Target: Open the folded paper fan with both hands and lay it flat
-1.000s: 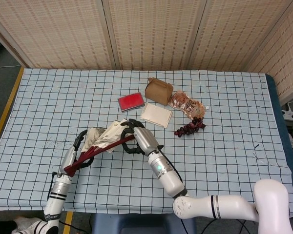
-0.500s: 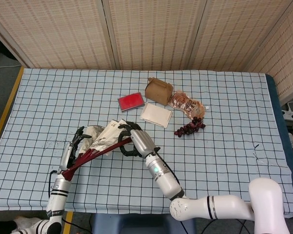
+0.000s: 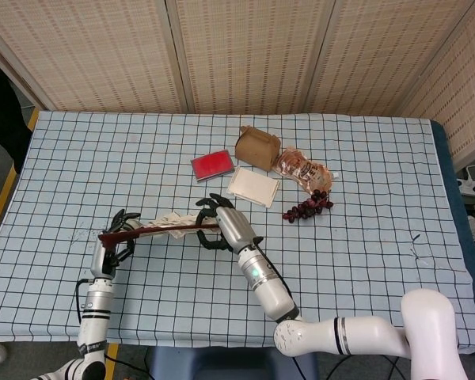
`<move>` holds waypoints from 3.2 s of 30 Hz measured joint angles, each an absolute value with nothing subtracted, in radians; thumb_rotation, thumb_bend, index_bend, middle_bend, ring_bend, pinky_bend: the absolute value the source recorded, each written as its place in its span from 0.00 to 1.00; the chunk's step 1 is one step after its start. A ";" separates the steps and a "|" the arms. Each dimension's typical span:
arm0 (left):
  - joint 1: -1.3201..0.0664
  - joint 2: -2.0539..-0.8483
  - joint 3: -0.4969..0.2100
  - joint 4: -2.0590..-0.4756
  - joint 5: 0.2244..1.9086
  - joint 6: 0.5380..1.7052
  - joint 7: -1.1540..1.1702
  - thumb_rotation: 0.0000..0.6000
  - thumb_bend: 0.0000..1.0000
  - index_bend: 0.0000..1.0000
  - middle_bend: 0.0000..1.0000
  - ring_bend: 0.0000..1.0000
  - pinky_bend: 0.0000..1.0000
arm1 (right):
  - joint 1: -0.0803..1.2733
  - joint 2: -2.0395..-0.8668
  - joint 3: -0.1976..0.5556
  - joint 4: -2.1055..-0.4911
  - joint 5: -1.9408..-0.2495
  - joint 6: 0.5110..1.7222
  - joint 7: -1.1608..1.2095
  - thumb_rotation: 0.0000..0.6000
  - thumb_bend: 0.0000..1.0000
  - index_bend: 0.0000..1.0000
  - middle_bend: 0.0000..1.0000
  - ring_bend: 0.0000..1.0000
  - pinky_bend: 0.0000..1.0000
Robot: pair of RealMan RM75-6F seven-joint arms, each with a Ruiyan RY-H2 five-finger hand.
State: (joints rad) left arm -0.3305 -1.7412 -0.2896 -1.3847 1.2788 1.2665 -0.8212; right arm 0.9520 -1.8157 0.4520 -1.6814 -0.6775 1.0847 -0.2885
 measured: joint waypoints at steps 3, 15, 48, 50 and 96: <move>-0.328 -1.745 -0.298 -1.373 1.273 1.275 -0.811 1.00 0.76 0.80 0.29 0.03 0.07 | 0.950 -1.811 0.460 -1.683 -0.679 1.087 -0.280 1.00 0.53 0.80 0.18 0.00 0.05; -0.321 -1.726 -0.324 -1.348 1.268 1.291 -0.807 1.00 0.76 0.78 0.31 0.05 0.07 | 0.915 -1.705 0.468 -1.750 -0.710 1.095 -0.271 1.00 0.53 0.80 0.18 0.00 0.06; -0.323 -1.748 -0.276 -1.259 1.372 1.388 -0.736 1.00 0.67 0.44 0.23 0.03 0.07 | 0.746 -1.363 0.301 -1.947 -1.033 1.121 -0.246 1.00 0.53 0.79 0.18 0.00 0.09; -0.325 -1.749 -0.275 -1.257 1.378 1.394 -0.733 1.00 0.67 0.41 0.22 0.02 0.07 | 0.736 -1.350 0.290 -1.951 -1.073 1.132 -0.245 1.00 0.53 0.79 0.18 0.00 0.09; -0.307 -1.687 -0.213 -1.251 1.395 1.360 -0.848 1.00 0.61 0.07 0.07 0.00 0.06 | 0.357 -1.267 -0.118 -1.628 -1.692 1.415 -0.185 1.00 0.37 0.00 0.00 0.00 0.08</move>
State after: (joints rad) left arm -0.3074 -1.6868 -0.2127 -1.2514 1.3954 1.3596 -0.8484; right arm 0.3567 -1.2671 -0.1184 -1.6281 -1.6918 1.4151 -0.1845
